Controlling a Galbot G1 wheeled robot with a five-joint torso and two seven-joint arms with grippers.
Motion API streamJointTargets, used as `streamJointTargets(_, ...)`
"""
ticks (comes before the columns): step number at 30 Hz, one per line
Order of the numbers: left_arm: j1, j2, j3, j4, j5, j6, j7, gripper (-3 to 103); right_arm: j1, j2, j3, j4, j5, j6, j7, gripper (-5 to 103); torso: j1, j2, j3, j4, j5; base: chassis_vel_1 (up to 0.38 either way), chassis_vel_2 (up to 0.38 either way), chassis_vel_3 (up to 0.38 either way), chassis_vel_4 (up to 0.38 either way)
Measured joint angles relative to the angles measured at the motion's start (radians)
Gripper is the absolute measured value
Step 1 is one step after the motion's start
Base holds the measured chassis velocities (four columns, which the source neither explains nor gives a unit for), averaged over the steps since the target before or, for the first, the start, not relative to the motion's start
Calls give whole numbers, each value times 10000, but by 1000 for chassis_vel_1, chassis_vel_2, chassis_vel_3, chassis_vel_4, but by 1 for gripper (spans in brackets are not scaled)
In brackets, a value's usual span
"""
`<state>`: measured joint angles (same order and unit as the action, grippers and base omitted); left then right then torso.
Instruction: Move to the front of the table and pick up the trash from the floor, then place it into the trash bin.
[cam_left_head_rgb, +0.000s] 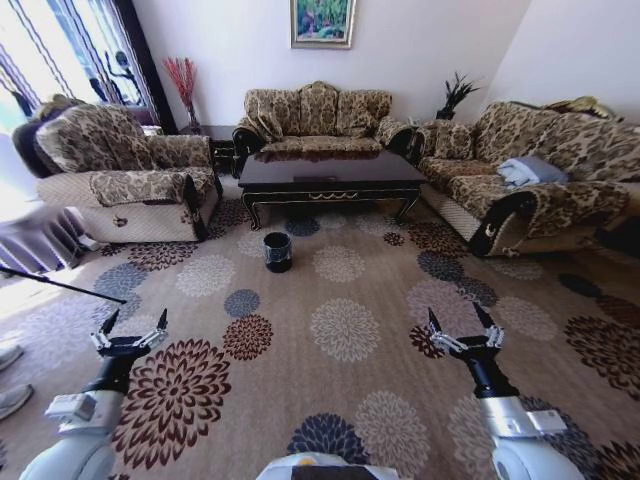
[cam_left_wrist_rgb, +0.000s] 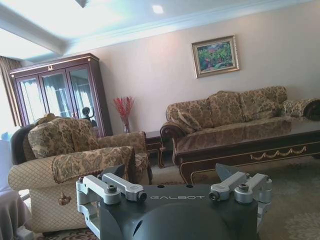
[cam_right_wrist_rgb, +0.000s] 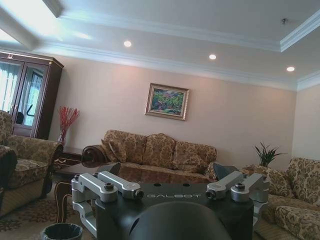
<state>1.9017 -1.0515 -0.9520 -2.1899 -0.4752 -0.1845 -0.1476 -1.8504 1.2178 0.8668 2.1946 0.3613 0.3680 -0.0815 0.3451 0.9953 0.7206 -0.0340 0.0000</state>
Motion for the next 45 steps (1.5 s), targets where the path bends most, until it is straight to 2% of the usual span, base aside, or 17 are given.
streamJointTargets(7, 0, 0, 0, 0, 0, 0, 0, 100, 0, 0, 0, 0, 0, 0, 0, 100, 148, 316, 167, 3, 0, 0, 0, 0, 0)
streamJointTargets(11, 0, 0, 0, 0, 0, 0, 0, 100, 0, 0, 0, 0, 0, 0, 0, 100, 243, 534, 290, -5, 0, 0, 0, 0, 0)
streamJointTargets(13, 0, 0, 0, 0, 0, 0, 0, 100, 0, 0, 0, 0, 0, 0, 0, 100, 306, 680, 372, 1, 0, 0, 0, 0, 0)
streamJointTargets(24, 0, 0, 0, 0, 0, 0, 0, 100, 0, 0, 0, 0, 0, 0, 0, 100, 522, 1179, 658, -3, 0, 0, 0, 0, 0)
streamJointTargets(27, 0, 0, 0, 0, 0, 0, 0, 100, 0, 0, 0, 0, 0, 0, 0, 100, 589, 1319, 730, 3, 0, 0, 0, 0, 0)
streamJointTargets(30, 0, 0, 0, 0, 0, 0, 0, 100, 0, 0, 0, 0, 0, 0, 0, 100, 678, 1510, 831, -4, 0, 0, 0, 0, 0)
streamJointTargets(45, -1, 0, 0, 0, 0, 0, 0, 100, 0, 0, 0, 0, 0, 0, 0, 100, 718, 1582, 866, -5, 0, 0, 0, 0, 0)
